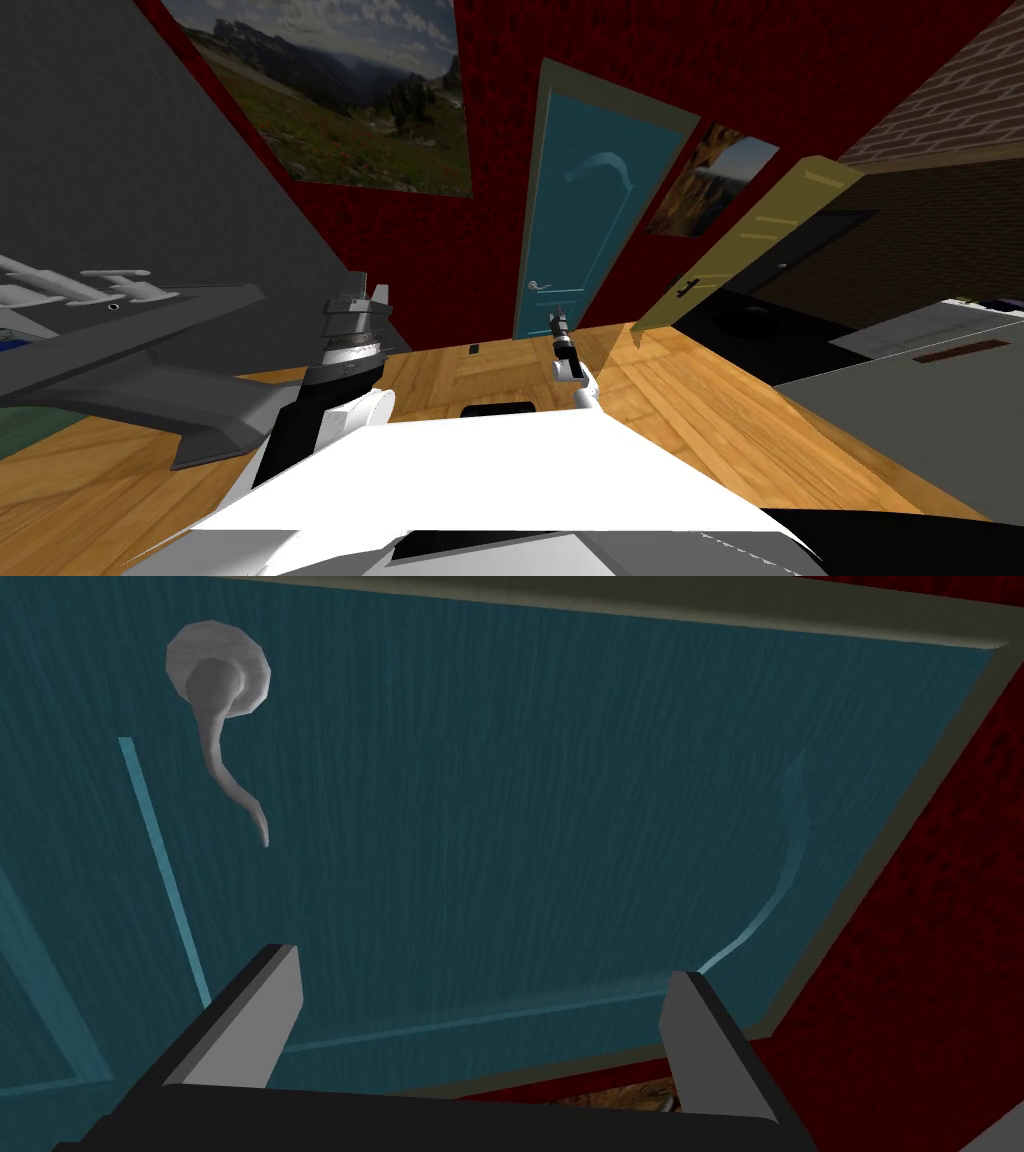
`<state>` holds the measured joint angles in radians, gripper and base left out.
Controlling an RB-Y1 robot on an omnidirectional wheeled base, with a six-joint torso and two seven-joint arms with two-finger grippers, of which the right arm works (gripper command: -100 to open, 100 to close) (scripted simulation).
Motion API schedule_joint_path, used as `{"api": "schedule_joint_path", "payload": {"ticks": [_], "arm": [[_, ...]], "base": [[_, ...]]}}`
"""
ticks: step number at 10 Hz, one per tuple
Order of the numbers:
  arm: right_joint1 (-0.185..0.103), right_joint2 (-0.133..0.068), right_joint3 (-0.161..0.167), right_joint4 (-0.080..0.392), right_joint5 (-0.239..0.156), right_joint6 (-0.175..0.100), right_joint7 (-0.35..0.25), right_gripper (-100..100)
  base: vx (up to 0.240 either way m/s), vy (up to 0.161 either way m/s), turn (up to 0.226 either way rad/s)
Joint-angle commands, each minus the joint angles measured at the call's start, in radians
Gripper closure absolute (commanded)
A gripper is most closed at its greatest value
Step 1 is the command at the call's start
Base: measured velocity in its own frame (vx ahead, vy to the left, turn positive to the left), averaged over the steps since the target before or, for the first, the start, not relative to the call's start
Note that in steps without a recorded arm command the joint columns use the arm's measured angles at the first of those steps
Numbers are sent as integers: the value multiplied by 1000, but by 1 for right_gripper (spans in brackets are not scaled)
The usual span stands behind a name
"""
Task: Pull the door open
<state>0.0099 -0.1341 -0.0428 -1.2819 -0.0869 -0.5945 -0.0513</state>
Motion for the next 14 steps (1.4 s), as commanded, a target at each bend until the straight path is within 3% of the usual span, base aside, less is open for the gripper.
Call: {"api": "schedule_joint_path", "payload": {"ticks": [1, 11, 12, 14], "arm": [[-21, -8, -2, 50, -1, -9, 1, -100], [-136, -36, -14, 296, -5, -53, 10, -100], [-136, -36, -14, 306, -5, -53, 10, -100], [-168, -44, -17, 371, -6, -64, 12, -100]], "base": [[67, -54, 98], [57, -51, 72], [48, -43, 27], [47, -44, 70]]}}
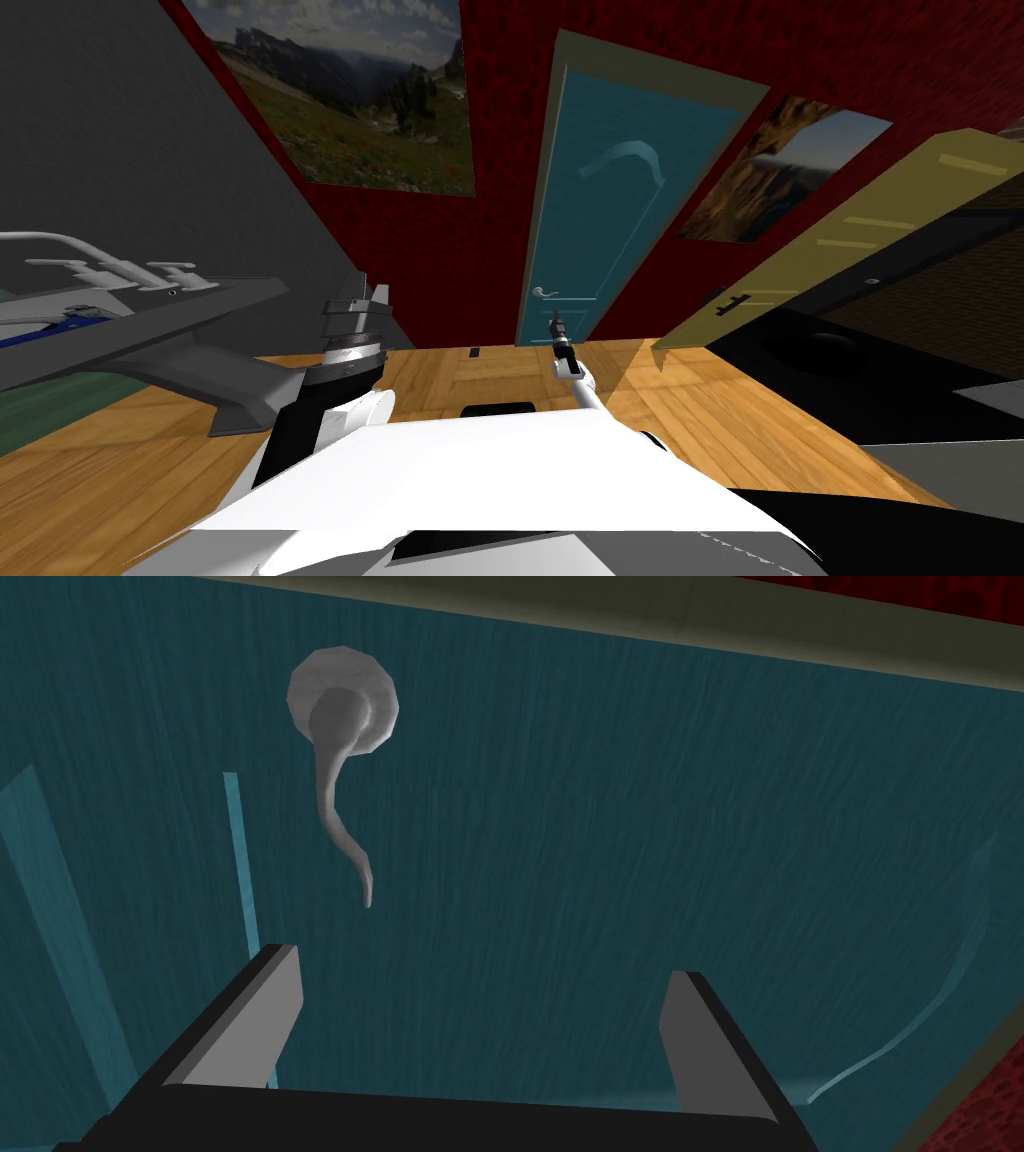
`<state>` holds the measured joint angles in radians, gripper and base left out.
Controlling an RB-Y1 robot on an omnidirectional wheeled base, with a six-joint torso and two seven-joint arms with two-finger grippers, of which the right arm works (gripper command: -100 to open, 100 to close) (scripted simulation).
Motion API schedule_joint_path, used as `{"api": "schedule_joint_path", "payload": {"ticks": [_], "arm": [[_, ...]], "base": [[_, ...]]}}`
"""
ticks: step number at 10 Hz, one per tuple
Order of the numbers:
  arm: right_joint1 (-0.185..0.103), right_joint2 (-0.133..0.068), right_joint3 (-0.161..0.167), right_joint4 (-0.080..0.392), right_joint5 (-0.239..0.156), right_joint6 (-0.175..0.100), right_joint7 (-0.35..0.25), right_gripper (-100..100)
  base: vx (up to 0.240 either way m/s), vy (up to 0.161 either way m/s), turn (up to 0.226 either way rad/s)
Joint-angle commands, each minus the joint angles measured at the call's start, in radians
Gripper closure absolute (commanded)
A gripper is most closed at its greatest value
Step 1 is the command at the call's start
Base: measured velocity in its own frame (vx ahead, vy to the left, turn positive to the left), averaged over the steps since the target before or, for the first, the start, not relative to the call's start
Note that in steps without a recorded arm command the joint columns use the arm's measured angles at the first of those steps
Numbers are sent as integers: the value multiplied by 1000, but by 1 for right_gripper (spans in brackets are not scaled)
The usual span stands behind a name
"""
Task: Pull the door open
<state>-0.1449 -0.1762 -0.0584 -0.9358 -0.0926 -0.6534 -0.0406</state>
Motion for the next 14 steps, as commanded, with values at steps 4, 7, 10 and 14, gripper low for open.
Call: {"api": "schedule_joint_path", "payload": {"ticks": [4, 7, 10, 14], "arm": [[-56, -11, -6, 124, -2, -22, 4, -100], [-83, -17, -9, 185, -3, -32, 6, -100], [-120, -25, -12, 266, -4, -46, 9, -100], [-160, -34, -17, 356, -6, -61, 12, -100]], "base": [[60, -53, 71], [47, -51, 52], [62, -75, 75], [57, -55, 63]]}}
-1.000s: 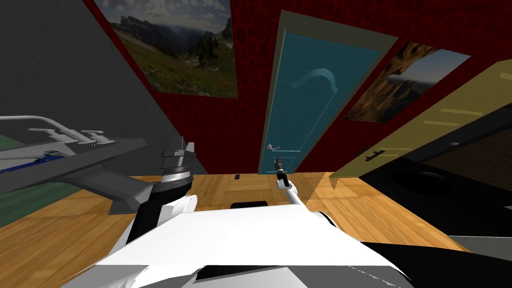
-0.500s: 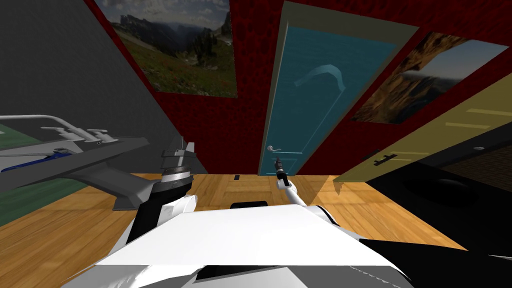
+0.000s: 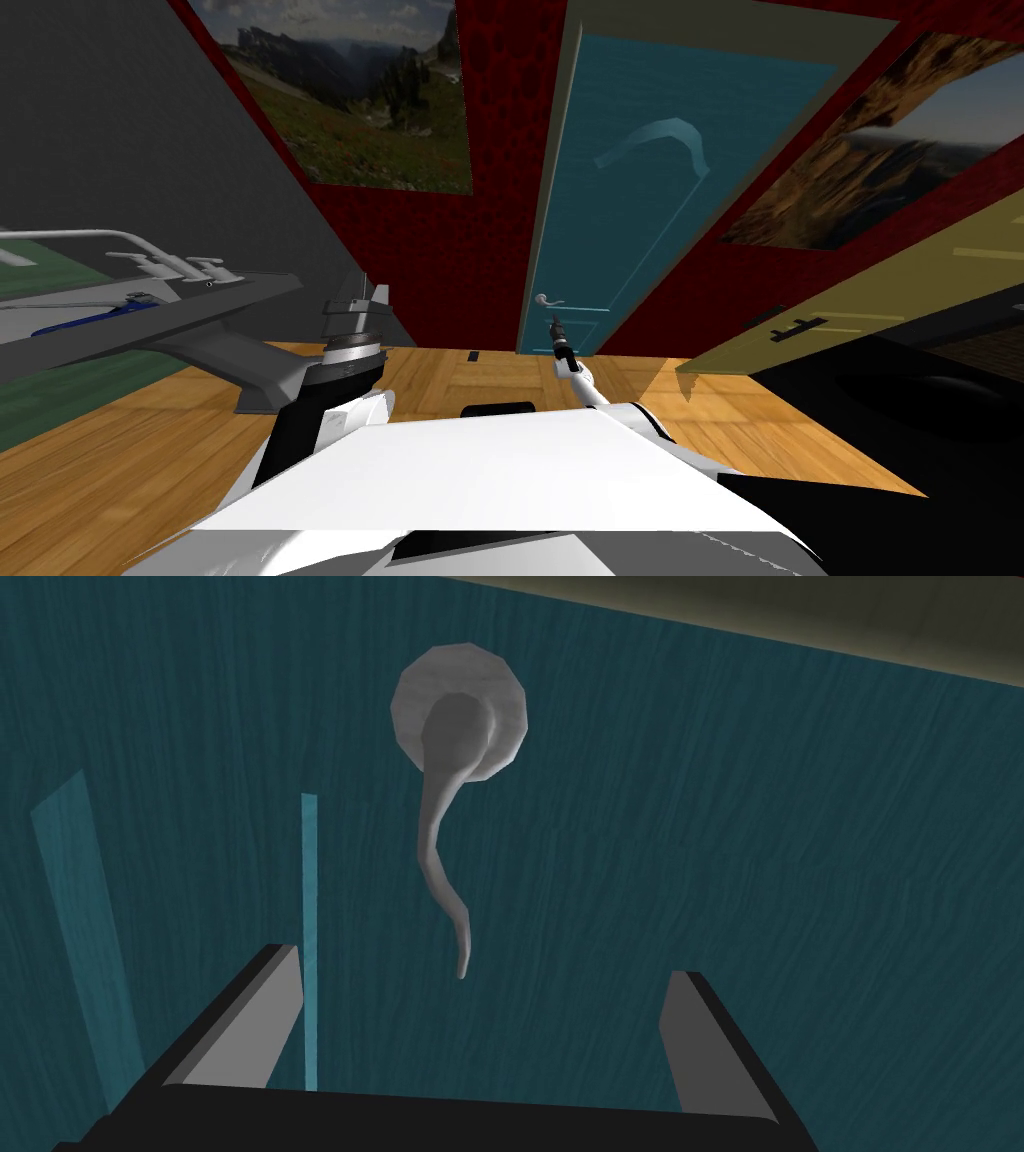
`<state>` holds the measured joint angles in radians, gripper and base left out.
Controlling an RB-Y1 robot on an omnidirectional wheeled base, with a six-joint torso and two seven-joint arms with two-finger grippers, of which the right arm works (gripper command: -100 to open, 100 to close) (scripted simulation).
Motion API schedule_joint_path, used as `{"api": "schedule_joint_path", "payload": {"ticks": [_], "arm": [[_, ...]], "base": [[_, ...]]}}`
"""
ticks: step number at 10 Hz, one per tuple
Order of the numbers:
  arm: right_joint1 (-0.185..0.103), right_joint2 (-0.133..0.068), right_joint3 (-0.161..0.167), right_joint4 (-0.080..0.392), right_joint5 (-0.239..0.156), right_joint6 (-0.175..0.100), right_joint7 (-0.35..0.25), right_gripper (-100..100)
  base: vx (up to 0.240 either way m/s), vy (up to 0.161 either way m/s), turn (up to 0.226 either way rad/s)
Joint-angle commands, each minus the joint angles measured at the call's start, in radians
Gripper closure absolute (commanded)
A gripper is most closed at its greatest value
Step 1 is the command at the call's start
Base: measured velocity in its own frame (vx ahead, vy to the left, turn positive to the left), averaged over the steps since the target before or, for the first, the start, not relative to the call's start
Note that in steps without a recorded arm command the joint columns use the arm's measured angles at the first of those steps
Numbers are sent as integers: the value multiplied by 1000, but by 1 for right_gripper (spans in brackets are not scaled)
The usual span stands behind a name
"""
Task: Pull the door open
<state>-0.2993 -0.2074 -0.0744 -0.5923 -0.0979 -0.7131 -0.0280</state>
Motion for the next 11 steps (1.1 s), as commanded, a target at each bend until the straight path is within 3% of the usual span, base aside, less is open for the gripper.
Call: {"api": "schedule_joint_path", "payload": {"ticks": [1, 6, 8, 9, 10, 11], "arm": [[-16, -5, -1, 33, -1, -5, 0, -100], [-53, -12, -5, 117, -2, -19, 3, -100], [-52, -13, -5, 115, -2, -18, 2, -100], [-38, -39, -11, 124, -7, -30, -18, -100], [-38, -39, -11, 124, -7, -30, -18, -100], [-21, -70, -17, 131, -14, -43, -44, -100]], "base": [[49, -59, 54], [37, -42, 49], [32, -32, 22], [132, 23, 132], [162, 30, 91], [172, 54, 170]]}}
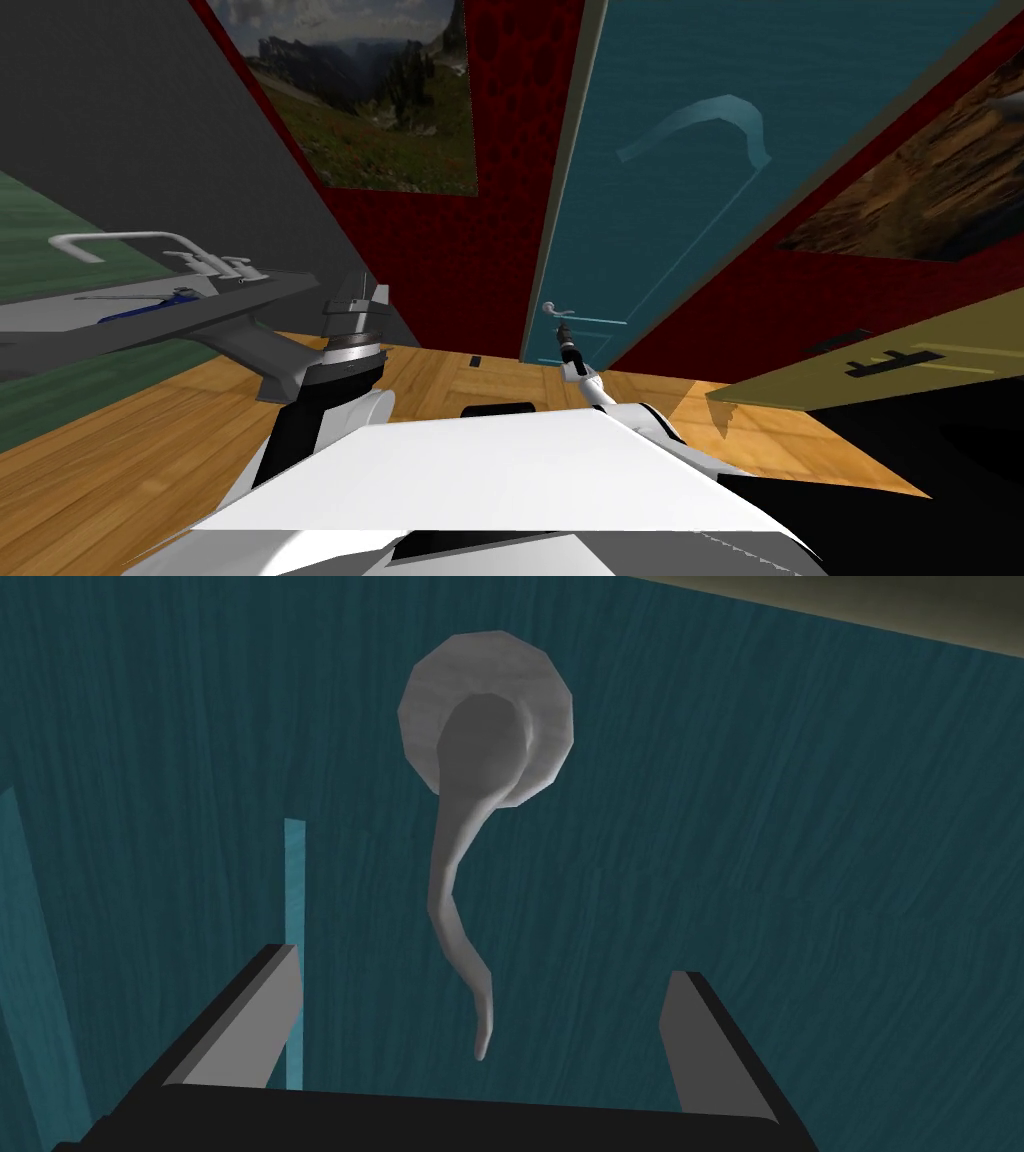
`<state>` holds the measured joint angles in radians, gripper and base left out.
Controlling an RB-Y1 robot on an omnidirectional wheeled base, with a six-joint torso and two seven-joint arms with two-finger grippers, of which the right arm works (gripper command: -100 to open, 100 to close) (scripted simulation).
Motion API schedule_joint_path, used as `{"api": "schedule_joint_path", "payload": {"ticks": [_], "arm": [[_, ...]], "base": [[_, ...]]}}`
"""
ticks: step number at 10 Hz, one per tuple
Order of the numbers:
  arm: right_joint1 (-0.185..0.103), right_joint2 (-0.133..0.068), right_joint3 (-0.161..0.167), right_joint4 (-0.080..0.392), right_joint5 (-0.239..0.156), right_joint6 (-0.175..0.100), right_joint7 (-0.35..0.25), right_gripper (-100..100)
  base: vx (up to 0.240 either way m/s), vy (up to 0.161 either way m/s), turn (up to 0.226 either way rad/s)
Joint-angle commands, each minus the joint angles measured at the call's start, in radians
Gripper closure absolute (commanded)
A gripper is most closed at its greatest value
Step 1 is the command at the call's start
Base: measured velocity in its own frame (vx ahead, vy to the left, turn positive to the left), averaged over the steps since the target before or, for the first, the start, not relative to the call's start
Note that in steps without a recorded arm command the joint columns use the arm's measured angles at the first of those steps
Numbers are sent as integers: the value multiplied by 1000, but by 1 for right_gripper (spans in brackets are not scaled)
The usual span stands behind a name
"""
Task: Pull the door open
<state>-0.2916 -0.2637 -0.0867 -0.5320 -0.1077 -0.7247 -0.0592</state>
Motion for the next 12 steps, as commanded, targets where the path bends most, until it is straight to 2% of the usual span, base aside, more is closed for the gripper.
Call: {"api": "schedule_joint_path", "payload": {"ticks": [1, 2, 3, 4, 5, 7, 8, 9, 10, 11, 12], "arm": [[-28, -13, -5, 50, -4, -31, -12, -100], [-28, -13, -5, 70, -4, -31, -12, -100], [-8, -49, -13, 79, -12, -46, -42, -100], [-1, -61, -15, 81, -15, -51, -51, -100], [12, -84, -20, 87, -20, -60, -70, -100], [12, -84, -20, 87, -20, -60, -70, -100], [28, -111, -26, 93, -26, -71, -92, -100], [34, -123, -28, 95, -28, -76, -101, -100], [34, -123, -28, 95, -28, -76, -101, -100], [42, -116, -29, 74, -28, -62, -94, -100], [42, -116, -29, 74, -28, -62, -94, 100]], "base": [[148, 49, 73], [75, 26, 5], [103, 38, 173], [144, 37, 194], [162, 30, 166], [94, 3, 14], [105, -1, 140], [164, -17, 132], [138, 5, 40], [52, 7, 2], [-5, -3, 0]]}}
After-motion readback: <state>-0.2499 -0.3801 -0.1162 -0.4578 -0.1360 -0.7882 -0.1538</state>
